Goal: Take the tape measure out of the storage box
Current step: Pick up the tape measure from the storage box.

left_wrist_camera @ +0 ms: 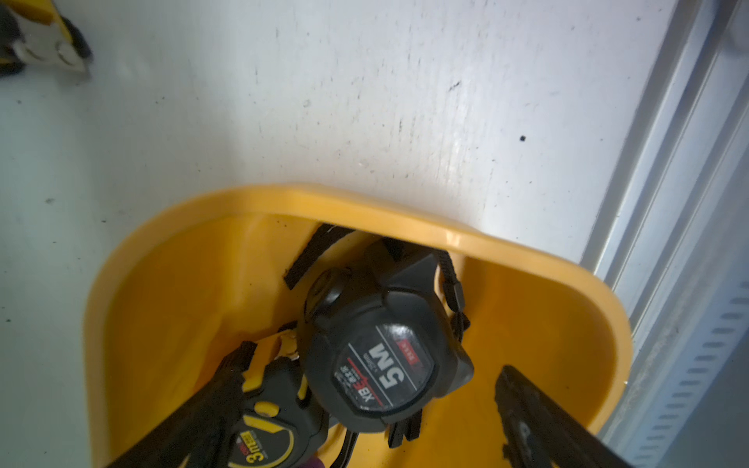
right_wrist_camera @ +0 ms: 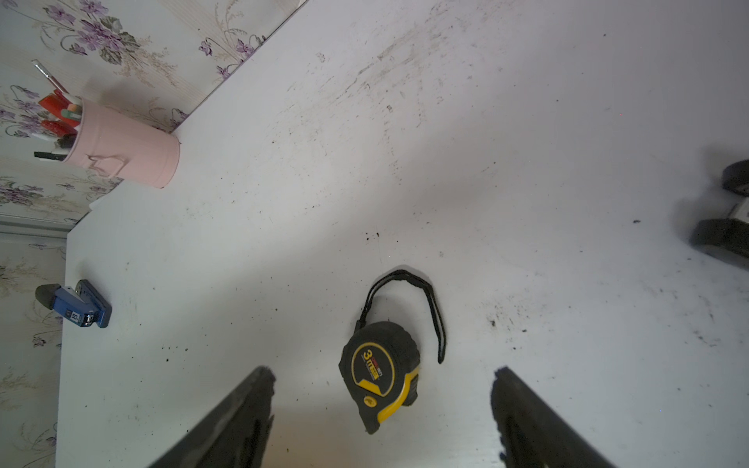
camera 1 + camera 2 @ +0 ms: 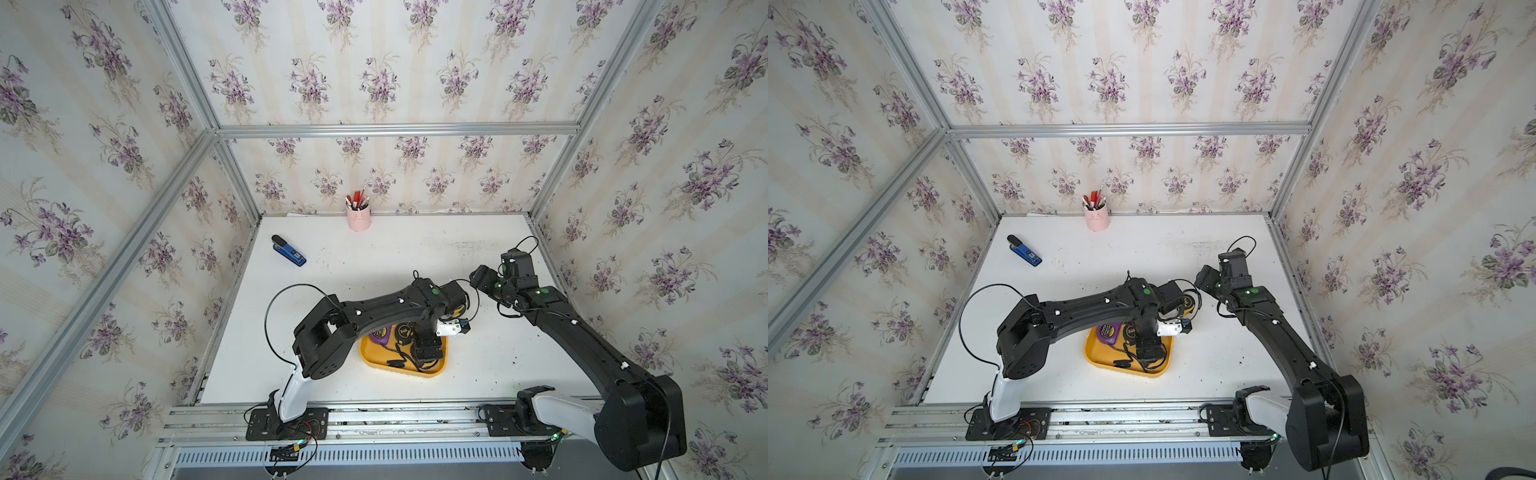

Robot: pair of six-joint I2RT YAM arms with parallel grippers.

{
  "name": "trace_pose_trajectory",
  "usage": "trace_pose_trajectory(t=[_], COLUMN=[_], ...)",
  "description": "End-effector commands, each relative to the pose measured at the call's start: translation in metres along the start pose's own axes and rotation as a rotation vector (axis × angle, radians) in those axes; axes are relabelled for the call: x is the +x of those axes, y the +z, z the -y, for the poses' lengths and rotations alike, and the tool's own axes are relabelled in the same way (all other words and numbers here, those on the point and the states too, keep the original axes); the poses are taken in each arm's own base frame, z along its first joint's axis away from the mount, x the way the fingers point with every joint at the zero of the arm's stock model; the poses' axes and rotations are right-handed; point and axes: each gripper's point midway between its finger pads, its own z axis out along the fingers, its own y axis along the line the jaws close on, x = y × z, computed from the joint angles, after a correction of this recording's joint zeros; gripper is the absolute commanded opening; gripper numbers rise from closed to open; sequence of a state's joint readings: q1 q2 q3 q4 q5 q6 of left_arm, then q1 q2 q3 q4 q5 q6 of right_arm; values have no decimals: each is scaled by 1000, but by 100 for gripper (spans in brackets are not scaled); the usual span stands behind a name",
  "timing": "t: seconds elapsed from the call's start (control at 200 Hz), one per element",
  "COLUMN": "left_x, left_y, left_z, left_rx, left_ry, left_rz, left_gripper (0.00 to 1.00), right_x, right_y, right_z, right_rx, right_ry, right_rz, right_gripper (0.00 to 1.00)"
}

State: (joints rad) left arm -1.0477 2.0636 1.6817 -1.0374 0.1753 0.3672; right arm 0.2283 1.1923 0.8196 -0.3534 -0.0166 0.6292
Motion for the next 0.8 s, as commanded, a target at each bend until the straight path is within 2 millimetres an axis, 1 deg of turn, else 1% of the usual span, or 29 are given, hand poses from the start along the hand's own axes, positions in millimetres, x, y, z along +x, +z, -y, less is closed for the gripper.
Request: trace_pose_trajectory(t=[0.0,0.08,0.175,0.315,0.485,0.794], left_x=[1,1,4,13,9,7], left_y=[0,2,6,14,15,30], left_z=[7,15,19,11,4,0], left_rx=[29,45,54,8,-46,-60], left_ry=[42,64,78,102,116,115], left_rz=[1,-5,-18,-53,-28,-45], left_gripper=[99,98,98,97,97,97], right_x=[-3,-5,-4,-3,-4,-4], right_y=[0,0,1,3,2,3], right_z=[-3,-3,-3,-4,-4,-6], right_rx=[-13,-13,-17,-25,-28,-37], right_ry=[9,13,18,23,26,31], right_rz=[8,15,13,5,7,6], right_gripper=[87,87,87,87,87,87])
